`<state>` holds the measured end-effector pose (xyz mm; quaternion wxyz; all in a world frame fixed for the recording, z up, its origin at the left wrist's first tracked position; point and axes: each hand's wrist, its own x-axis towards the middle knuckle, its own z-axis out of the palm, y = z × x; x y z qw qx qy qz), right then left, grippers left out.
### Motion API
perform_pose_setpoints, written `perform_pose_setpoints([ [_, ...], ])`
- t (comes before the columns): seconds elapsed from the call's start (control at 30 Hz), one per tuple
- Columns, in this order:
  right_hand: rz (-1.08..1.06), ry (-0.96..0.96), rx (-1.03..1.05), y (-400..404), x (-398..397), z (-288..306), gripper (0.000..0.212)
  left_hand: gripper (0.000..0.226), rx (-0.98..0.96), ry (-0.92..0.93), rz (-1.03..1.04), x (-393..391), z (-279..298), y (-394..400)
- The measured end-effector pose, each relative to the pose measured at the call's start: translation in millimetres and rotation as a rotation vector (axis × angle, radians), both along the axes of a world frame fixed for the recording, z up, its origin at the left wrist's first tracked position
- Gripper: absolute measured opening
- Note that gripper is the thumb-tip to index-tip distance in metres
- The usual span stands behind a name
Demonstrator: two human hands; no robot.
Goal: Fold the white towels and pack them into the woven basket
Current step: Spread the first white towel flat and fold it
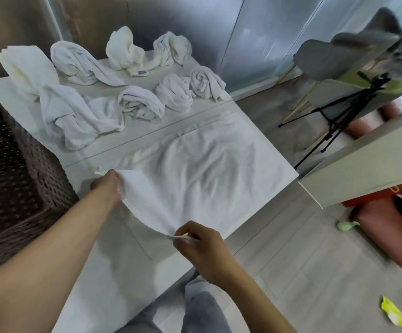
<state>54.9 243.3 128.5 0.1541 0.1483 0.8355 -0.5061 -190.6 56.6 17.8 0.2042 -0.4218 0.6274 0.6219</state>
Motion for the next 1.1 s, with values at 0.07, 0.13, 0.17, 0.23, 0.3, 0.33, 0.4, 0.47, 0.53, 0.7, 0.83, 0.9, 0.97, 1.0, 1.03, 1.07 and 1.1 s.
perform_pose_setpoints([
  [0.07, -0.009, 0.009, -0.025, 17, 1, 0, 0.006, 0.056, -0.036, 0.073, -0.034, -3, 11, 11],
  [0.13, -0.01, 0.012, -0.031, 38, 0, 0, 0.005, 0.048, -0.08, 0.157, -0.006, -2, 26, 26],
  [0.17, -0.013, 0.004, -0.043, 50, -1, 0, 0.004, 0.034, -0.128, 0.207, 0.021, -1, 34, 36],
  [0.23, -0.012, 0.003, -0.057, 78, -4, 0, 0.004, 0.011, -0.238, 0.307, 0.068, 1, 53, 56],
  [0.3, -0.011, 0.03, -0.038, 112, -9, 0, 0.006, 0.027, -0.35, 0.415, 0.066, 5, 71, 77],
  [0.33, -0.016, 0.045, -0.027, 130, -12, 0, 0.006, 0.027, -0.356, 0.435, 0.078, 7, 78, 88],
  [0.4, -0.042, 0.079, -0.032, 167, -18, 1, 0.006, 0.022, -0.366, 0.489, 0.085, 8, 88, 113],
  [0.47, -0.071, 0.106, -0.065, 200, -22, 3, 0.009, 0.023, -0.334, 0.498, 0.138, 5, 97, 138],
  [0.53, -0.074, 0.132, -0.081, 227, -24, 4, 0.011, 0.021, -0.215, 0.458, 0.265, -5, 98, 158],
  [0.7, -0.142, 0.142, -0.144, 282, -33, -5, 0.006, 0.018, -0.078, 0.48, 0.298, -27, 107, 202],
  [0.83, -0.161, 0.078, -0.12, 320, -49, -21, 0.011, 0.014, -0.217, 0.578, 0.169, -48, 111, 252],
  [0.9, -0.197, 0.038, -0.109, 339, -58, -27, 0.016, 0.016, -0.255, 0.606, 0.135, -61, 110, 278],
  [0.97, -0.247, 0.007, -0.078, 355, -66, -32, 0.019, 0.017, -0.275, 0.621, 0.113, -73, 107, 304],
  [1.0, -0.276, -0.007, -0.065, 364, -70, -35, 0.02, 0.017, -0.289, 0.621, 0.097, -79, 105, 317],
  [1.03, -0.307, -0.019, -0.057, 372, -74, -37, 0.021, 0.017, -0.304, 0.622, 0.074, -84, 103, 330],
  [1.07, -0.332, -0.031, -0.048, 381, -79, -39, 0.02, 0.017, -0.312, 0.625, 0.048, -90, 102, 344],
  [1.1, -0.352, -0.049, -0.032, 390, -83, -41, 0.018, 0.017, -0.315, 0.629, 0.019, -96, 100, 358],
])
